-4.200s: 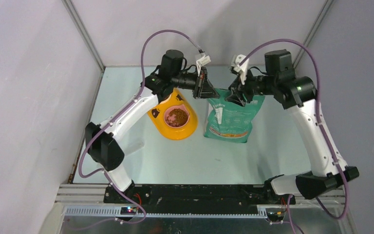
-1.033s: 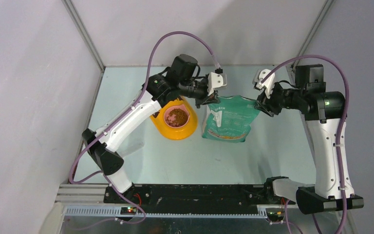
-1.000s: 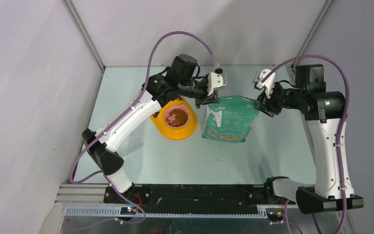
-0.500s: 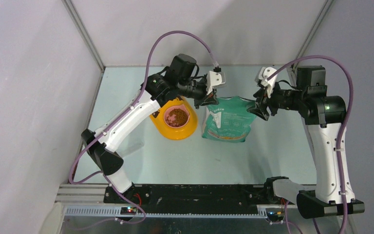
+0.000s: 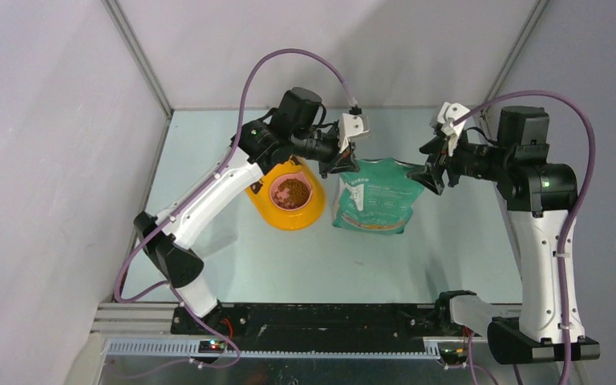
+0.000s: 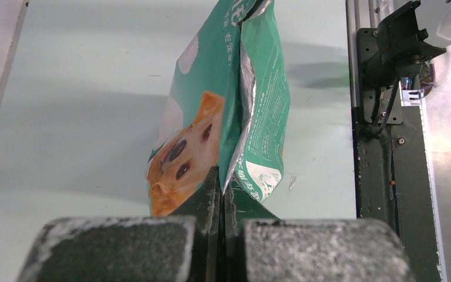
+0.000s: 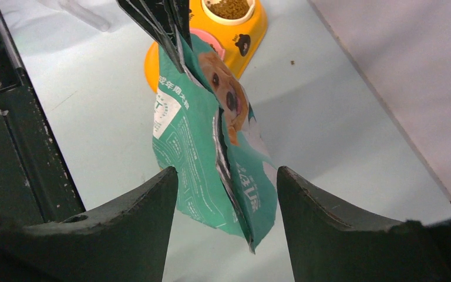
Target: Serve the pet food
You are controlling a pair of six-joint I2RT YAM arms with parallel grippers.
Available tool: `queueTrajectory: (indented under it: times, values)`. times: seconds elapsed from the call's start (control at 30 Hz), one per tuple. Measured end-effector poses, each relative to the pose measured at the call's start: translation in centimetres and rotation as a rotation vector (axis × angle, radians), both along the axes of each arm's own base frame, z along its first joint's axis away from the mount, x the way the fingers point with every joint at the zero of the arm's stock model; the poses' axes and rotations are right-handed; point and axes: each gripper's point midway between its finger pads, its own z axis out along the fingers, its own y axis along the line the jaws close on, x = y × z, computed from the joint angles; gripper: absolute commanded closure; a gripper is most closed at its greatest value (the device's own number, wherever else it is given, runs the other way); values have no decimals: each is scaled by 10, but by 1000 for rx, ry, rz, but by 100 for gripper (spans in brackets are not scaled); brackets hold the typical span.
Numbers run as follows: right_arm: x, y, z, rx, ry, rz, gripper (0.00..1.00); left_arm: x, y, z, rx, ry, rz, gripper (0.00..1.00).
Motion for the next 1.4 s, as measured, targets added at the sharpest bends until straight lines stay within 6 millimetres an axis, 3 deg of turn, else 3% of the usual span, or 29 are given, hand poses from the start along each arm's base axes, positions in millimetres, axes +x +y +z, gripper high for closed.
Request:
queueTrajectory:
  times: [0.37, 0.67, 0.73, 0.8, 0.83, 0.87, 0.9, 0.93, 0.97, 1.0, 1.07, 1.13, 1.27, 1.4]
  values:
    - [-5, -4, 8, 1, -22, 47, 34, 7, -3, 2, -20, 61, 19, 100]
    - [1, -10, -15, -64, -5, 60, 37, 7, -3, 4, -11, 88, 18, 100]
    - [10, -16, -19, -78, 0, 34, 47, 7, -2, 3, -8, 93, 18, 100]
    - [22, -21, -23, -83, 4, 12, 63, 7, -2, 3, -7, 95, 18, 100]
    - [28, -24, -25, -85, 11, 3, 83, 7, -2, 3, -7, 96, 18, 100]
    - [32, -25, -28, -85, 19, 1, 92, 7, -2, 3, -7, 95, 18, 100]
    - [35, -24, -31, -75, 36, 7, 100, 8, -2, 3, -8, 93, 19, 100]
    - [37, -23, -34, -71, 50, 15, 100, 9, -3, 4, -9, 90, 20, 100]
    - [39, -23, -34, -73, 42, 23, 100, 9, -3, 4, -7, 92, 22, 98]
    - [40, -23, -34, -74, 35, 28, 100, 10, -3, 5, -6, 92, 23, 84]
    - [40, -23, -34, -78, 31, 32, 100, 10, -3, 5, 0, 101, 22, 66]
    - [38, -23, -34, -86, 28, 35, 100, 11, -4, 14, -17, 82, 13, 60]
    - [34, -22, -33, -105, 8, 43, 100, 10, -8, 46, -78, -11, -19, 59]
    - [26, -17, -33, -142, -25, 57, 99, 7, -18, 63, -106, -79, -59, 57]
